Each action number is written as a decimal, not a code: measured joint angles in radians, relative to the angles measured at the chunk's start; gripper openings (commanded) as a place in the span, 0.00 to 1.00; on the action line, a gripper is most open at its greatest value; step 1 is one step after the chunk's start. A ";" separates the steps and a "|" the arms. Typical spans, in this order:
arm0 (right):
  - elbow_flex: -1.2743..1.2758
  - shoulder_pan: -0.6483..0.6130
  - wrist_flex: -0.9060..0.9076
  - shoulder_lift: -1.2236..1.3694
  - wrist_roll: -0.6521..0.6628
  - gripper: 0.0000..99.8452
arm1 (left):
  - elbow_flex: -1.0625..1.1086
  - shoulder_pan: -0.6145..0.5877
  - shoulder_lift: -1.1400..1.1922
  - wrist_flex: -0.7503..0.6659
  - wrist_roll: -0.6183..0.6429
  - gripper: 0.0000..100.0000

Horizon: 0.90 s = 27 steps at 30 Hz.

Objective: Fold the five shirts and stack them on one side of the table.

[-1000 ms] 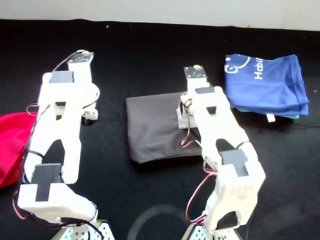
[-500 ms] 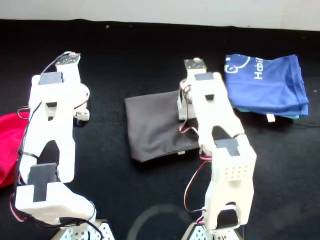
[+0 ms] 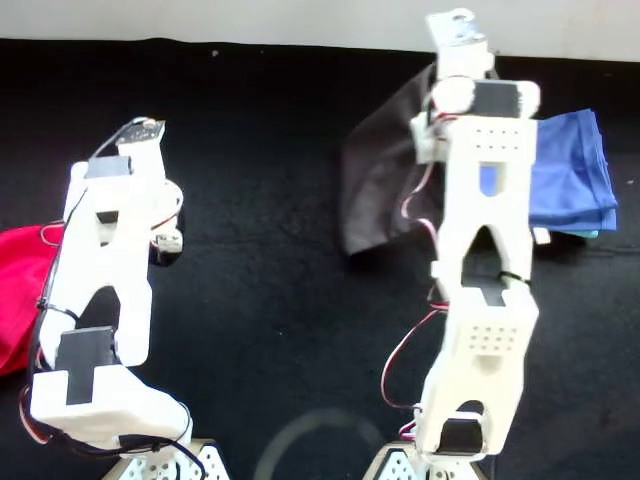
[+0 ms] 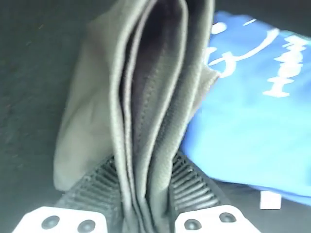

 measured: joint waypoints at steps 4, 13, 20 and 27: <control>-0.066 0.066 0.000 0.000 0.094 0.01 | 0.046 0.000 0.000 -0.046 0.002 0.01; -0.103 0.269 -0.086 0.000 0.242 0.01 | 0.052 0.000 0.000 -0.060 0.002 0.01; -0.054 0.350 -0.270 0.121 0.354 0.01 | 0.052 0.000 0.000 -0.060 0.002 0.01; -0.051 0.391 -0.496 0.281 0.362 0.01 | 0.052 0.000 0.000 -0.060 0.002 0.01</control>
